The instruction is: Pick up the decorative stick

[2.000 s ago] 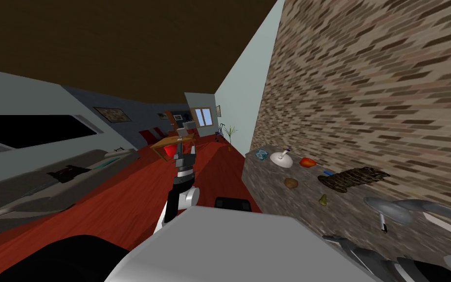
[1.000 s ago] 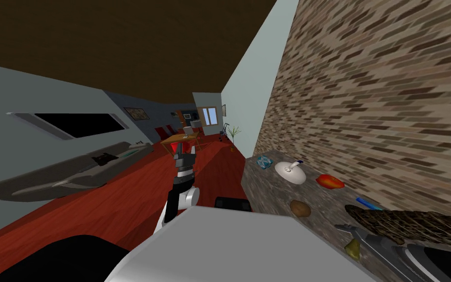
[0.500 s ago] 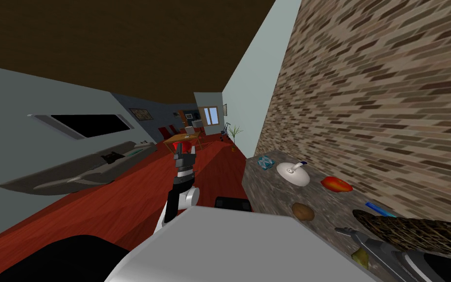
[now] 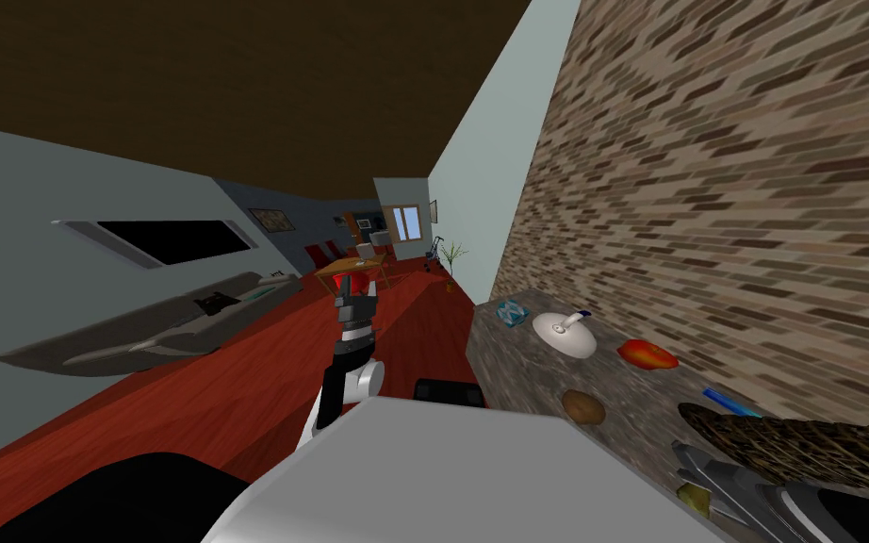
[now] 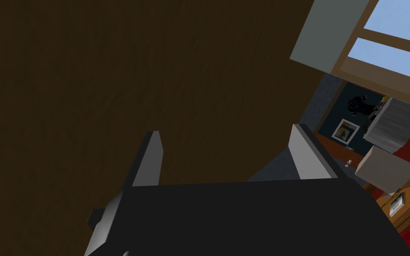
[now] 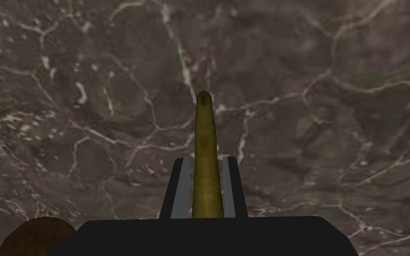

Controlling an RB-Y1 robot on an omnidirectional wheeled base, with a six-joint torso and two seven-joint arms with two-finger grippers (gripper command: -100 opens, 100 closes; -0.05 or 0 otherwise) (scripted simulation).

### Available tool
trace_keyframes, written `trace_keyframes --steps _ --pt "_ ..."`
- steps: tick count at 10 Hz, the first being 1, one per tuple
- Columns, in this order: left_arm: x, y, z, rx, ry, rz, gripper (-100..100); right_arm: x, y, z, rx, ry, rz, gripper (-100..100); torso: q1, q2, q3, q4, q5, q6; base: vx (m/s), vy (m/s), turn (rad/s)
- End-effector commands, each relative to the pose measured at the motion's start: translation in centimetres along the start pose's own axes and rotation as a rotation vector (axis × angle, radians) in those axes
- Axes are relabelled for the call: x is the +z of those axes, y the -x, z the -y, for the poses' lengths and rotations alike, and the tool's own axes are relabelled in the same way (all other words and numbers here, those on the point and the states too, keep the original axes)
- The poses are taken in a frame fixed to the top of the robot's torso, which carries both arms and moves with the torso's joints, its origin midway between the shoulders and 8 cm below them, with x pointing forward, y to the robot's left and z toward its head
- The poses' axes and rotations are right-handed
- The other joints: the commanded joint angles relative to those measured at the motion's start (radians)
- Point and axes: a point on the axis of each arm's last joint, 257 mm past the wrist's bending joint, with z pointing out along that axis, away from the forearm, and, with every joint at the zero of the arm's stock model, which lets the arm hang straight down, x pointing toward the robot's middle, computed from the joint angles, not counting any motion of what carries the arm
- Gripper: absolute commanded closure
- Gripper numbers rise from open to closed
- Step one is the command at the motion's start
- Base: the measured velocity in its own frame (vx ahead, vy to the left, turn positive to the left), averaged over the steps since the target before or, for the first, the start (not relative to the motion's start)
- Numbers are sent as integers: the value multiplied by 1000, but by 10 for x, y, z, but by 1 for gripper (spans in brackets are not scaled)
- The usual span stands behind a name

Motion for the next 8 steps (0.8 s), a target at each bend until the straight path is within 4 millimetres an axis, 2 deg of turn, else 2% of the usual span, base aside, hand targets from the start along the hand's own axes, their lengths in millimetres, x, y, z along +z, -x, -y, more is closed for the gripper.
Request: trace_keyframes --steps 1,2,3,5,6,7,8 --pt "0 0 0 0 0 0 0 0 0 0 0 0 0 100 0 0 0 0 0 0 0 0 0" --pt "0 0 0 0 0 0 0 0 0 0 0 0 0 0 0 0 0 0 0 0 0 0 0" --pt "0 0 0 0 0 0 0 -8 -1 5 -14 0 3 100 0 0 0 0 0 0 3 -1 -75" --pt "0 0 0 0 0 0 0 -8 -1 5 -14 0 3 100 0 0 0 0 0 0 2 0 -23" --pt "0 0 0 0 0 0 0 -14 -1 10 -21 1 5 100 0 0 0 0 0 0 2 -1 -48" --pt "0 0 0 0 0 0 0 -11 -2 8 -16 0 3 100 0 0 0 0 1 0 1 -1 -13" --pt "0 0 0 0 0 0 0 -12 -2 8 -18 0 3 0 0 0 0 0 0 0 0 0 0"
